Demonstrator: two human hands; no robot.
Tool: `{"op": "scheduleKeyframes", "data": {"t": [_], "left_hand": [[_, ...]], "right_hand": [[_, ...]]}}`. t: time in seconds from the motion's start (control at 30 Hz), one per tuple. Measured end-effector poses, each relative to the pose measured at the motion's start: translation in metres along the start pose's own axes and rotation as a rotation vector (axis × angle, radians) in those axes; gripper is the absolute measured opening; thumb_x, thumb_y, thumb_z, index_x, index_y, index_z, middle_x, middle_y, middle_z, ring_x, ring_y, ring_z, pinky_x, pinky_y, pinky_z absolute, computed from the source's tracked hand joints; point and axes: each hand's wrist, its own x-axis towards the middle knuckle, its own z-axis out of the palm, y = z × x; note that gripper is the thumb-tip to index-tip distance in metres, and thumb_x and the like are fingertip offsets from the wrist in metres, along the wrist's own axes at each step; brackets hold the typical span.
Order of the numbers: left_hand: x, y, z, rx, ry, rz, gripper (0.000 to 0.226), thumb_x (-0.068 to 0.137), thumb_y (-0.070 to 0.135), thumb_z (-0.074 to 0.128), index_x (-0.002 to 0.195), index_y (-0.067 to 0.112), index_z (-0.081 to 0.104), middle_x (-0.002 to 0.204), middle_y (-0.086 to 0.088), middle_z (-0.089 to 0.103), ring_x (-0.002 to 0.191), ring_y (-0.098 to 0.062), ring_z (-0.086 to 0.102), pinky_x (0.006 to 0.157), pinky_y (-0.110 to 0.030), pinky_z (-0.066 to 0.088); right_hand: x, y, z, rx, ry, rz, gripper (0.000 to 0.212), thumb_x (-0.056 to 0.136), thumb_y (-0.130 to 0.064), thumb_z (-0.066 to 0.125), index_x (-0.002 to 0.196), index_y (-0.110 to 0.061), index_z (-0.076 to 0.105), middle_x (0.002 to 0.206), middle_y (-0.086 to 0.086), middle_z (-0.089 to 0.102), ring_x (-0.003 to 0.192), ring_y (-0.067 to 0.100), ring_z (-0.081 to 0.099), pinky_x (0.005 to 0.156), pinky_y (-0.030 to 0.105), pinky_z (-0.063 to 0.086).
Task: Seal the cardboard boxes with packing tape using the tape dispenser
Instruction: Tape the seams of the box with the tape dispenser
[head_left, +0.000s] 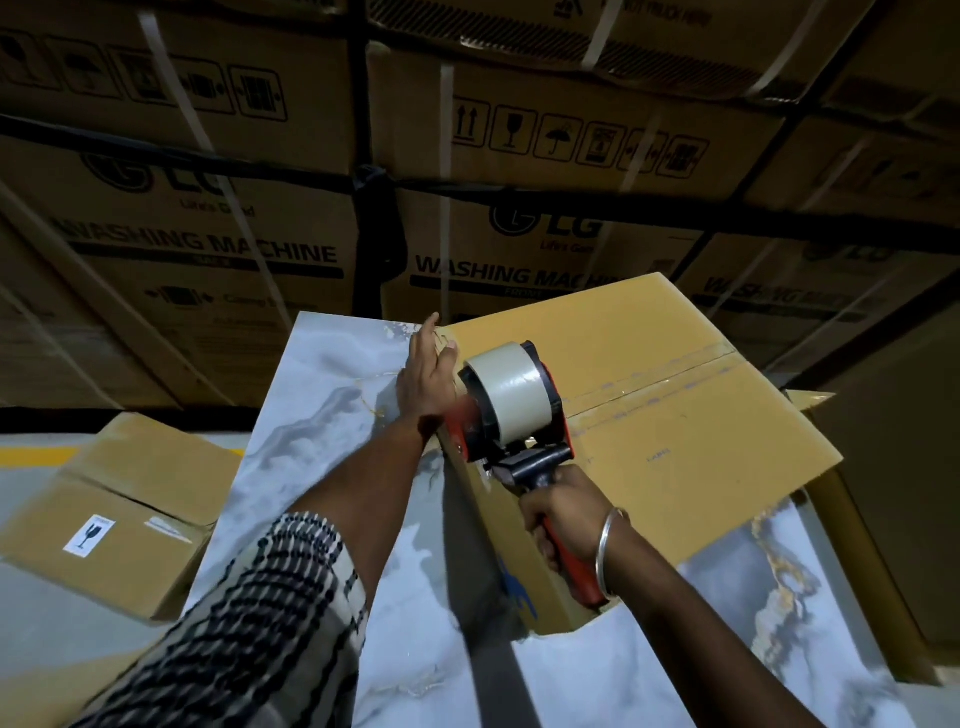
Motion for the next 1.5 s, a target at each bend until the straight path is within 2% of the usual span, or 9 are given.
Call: {"op": "scheduleKeyframes", "data": {"t": [0.43, 0.6, 0.77, 0.9, 1.07, 1.23, 1.33, 1.43, 1.5], "left_hand": [[0.007, 0.017, 0.006, 0.263, 0.003, -0.067, 0.054, 0.104, 0.047, 0.036, 0.156, 0.037, 0.023, 0.162, 0.008, 0.025, 0.146, -0.024, 0.028, 0.115, -0.063, 0.016], [-0.019, 0.024, 0.004, 0.259, 0.191, 0.18, 0.05, 0.107, 0.041, 0.032, 0.154, 0.023, 0.036, 0.163, 0.004, 0.028, 0.152, -0.013, 0.017, 0.115, -0.057, 0.027], [-0.078, 0.003, 0.022, 0.196, -0.103, 0.466, 0.049, 0.103, 0.04, 0.037, 0.149, 0.025, 0.041, 0.161, 0.01, 0.027, 0.154, -0.012, 0.006, 0.122, -0.05, 0.016], [-0.079, -0.008, 0.029, 0.173, -0.074, 0.54, 0.078, 0.096, 0.071, 0.015, 0.146, 0.019, 0.047, 0.162, 0.008, 0.027, 0.155, -0.022, 0.007, 0.123, -0.035, 0.009], [-0.063, -0.01, 0.037, 0.136, -0.048, 0.477, 0.04, 0.096, 0.015, 0.046, 0.134, 0.019, 0.059, 0.159, 0.01, 0.032, 0.154, -0.017, 0.01, 0.12, -0.039, 0.015], [-0.045, -0.007, 0.04, 0.181, -0.06, 0.459, 0.055, 0.098, 0.006, 0.058, 0.141, 0.039, 0.047, 0.159, 0.028, 0.018, 0.153, -0.008, 0.005, 0.118, -0.037, 0.011], [-0.041, -0.005, 0.039, 0.263, -0.077, 0.439, 0.055, 0.098, 0.005, 0.061, 0.141, 0.037, 0.05, 0.161, 0.017, 0.024, 0.152, -0.002, 0.002, 0.116, -0.03, 0.005], [-0.043, 0.001, 0.033, 0.307, -0.126, 0.456, 0.042, 0.101, 0.02, 0.045, 0.142, 0.026, 0.053, 0.163, 0.008, 0.027, 0.151, -0.001, -0.001, 0.115, -0.021, -0.008], [-0.044, 0.007, 0.029, 0.34, -0.139, 0.405, 0.048, 0.104, 0.034, 0.024, 0.143, 0.03, 0.051, 0.162, 0.012, 0.026, 0.151, 0.0, -0.001, 0.117, -0.041, -0.003]], "right_hand": [[-0.059, 0.042, -0.019, 0.042, 0.07, 0.071, 0.023, 0.051, -0.004, 0.051, 0.062, -0.014, 0.033, 0.051, 0.004, 0.026, 0.043, 0.018, 0.022, 0.05, 0.028, 0.016], [-0.06, 0.043, -0.017, 0.068, 0.085, 0.066, 0.026, 0.053, -0.003, 0.05, 0.067, -0.013, 0.03, 0.05, 0.003, 0.027, 0.044, 0.018, 0.021, 0.051, 0.03, 0.015], [-0.059, 0.045, -0.017, 0.074, 0.086, 0.068, 0.025, 0.054, -0.002, 0.05, 0.072, -0.011, 0.035, 0.052, 0.006, 0.03, 0.044, 0.018, 0.022, 0.049, 0.026, 0.016], [-0.056, 0.041, -0.017, 0.068, 0.073, 0.05, 0.023, 0.053, -0.002, 0.05, 0.062, -0.013, 0.032, 0.047, 0.002, 0.028, 0.041, 0.017, 0.021, 0.049, 0.025, 0.016], [-0.043, 0.033, -0.019, 0.067, 0.091, 0.063, 0.021, 0.054, -0.002, 0.051, 0.072, -0.007, 0.042, 0.055, 0.008, 0.032, 0.044, 0.019, 0.024, 0.047, 0.026, 0.018], [-0.032, 0.022, -0.025, 0.012, 0.081, 0.042, 0.014, 0.067, 0.007, 0.049, 0.068, -0.006, 0.044, 0.058, 0.011, 0.033, 0.043, 0.02, 0.027, 0.047, 0.026, 0.02], [-0.033, 0.023, -0.025, -0.002, 0.09, 0.046, 0.015, 0.068, 0.008, 0.049, 0.069, -0.007, 0.044, 0.055, 0.009, 0.033, 0.042, 0.02, 0.027, 0.047, 0.025, 0.021], [-0.049, 0.031, -0.025, -0.013, 0.1, 0.073, 0.016, 0.062, 0.002, 0.05, 0.068, -0.01, 0.041, 0.059, 0.01, 0.031, 0.045, 0.019, 0.026, 0.049, 0.028, 0.019], [-0.067, 0.043, -0.028, -0.004, 0.108, 0.103, 0.019, 0.054, -0.003, 0.051, 0.066, -0.01, 0.038, 0.059, 0.009, 0.028, 0.046, 0.018, 0.022, 0.051, 0.03, 0.016]]}}
